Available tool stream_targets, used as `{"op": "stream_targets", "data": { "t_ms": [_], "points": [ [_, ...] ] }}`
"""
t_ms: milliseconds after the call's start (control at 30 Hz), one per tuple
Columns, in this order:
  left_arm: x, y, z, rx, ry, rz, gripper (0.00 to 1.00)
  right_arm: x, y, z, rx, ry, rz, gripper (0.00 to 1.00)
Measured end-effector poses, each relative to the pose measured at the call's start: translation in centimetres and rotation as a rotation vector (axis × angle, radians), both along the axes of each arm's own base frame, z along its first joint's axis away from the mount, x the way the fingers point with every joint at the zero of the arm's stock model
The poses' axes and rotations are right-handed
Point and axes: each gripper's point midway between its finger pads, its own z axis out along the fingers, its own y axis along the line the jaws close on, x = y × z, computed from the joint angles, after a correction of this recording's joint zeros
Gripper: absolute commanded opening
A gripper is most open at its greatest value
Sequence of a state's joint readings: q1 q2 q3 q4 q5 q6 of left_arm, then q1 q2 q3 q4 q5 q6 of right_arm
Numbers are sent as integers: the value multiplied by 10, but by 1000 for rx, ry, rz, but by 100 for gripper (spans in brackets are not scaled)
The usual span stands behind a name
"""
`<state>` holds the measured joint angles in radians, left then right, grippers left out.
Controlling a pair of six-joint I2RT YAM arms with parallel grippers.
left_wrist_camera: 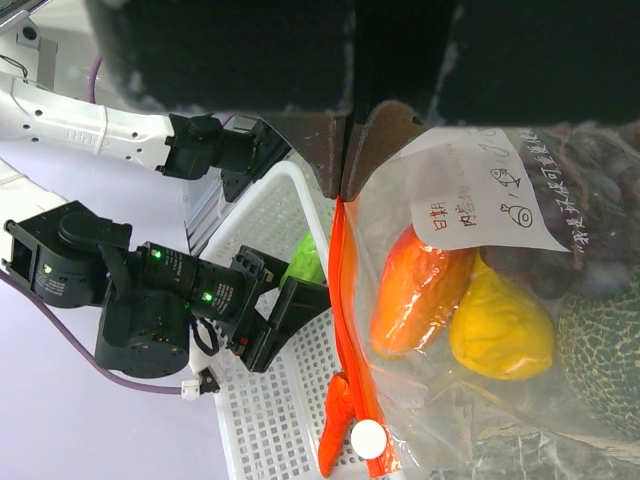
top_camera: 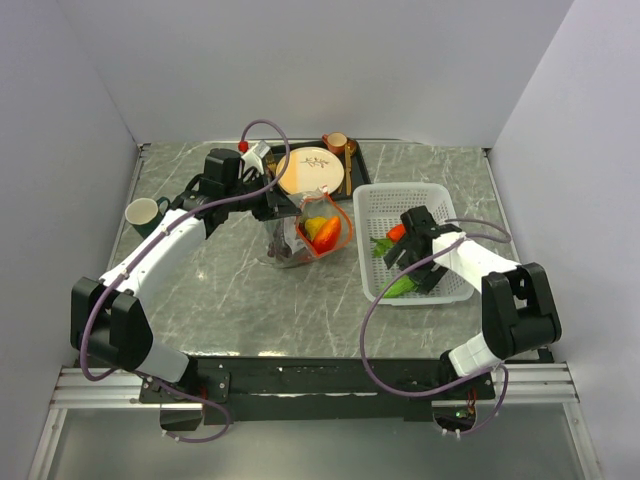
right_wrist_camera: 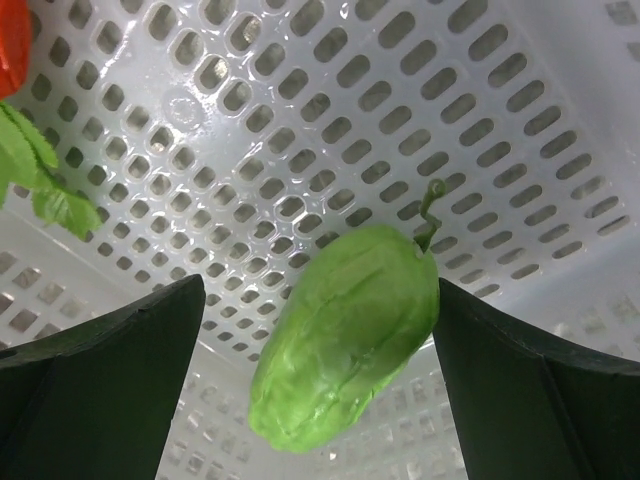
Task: Place the food in the zip-top bag and seal the zipper
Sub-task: Pick up the fake vegetable from the bin.
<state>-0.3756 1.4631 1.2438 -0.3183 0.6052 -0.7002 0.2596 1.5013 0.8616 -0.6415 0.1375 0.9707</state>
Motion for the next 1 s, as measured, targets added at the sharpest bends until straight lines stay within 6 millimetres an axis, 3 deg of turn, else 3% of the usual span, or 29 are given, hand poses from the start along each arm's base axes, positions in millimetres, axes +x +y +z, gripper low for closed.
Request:
{"op": "stream_targets", "data": {
  "t_ms": [167,367,433,733,1000],
  "points": [
    [0,0,0,0,0,1,1,6,0,-2,-2,-29,7,85],
    [-1,0,2,0,-3,0,1,19,2,-2,-2,-93,43,49],
    [-1,1,2,-1,-3,0,1,20,2,-4,0,-105,48,32],
    [-1,1,1,2,-5,-1,1,27,2,4,-8,-159,90,30],
    [-1,1,1,2,-3,-1,1,41,-4,56,-21,-369,92,24]
  ]
}}
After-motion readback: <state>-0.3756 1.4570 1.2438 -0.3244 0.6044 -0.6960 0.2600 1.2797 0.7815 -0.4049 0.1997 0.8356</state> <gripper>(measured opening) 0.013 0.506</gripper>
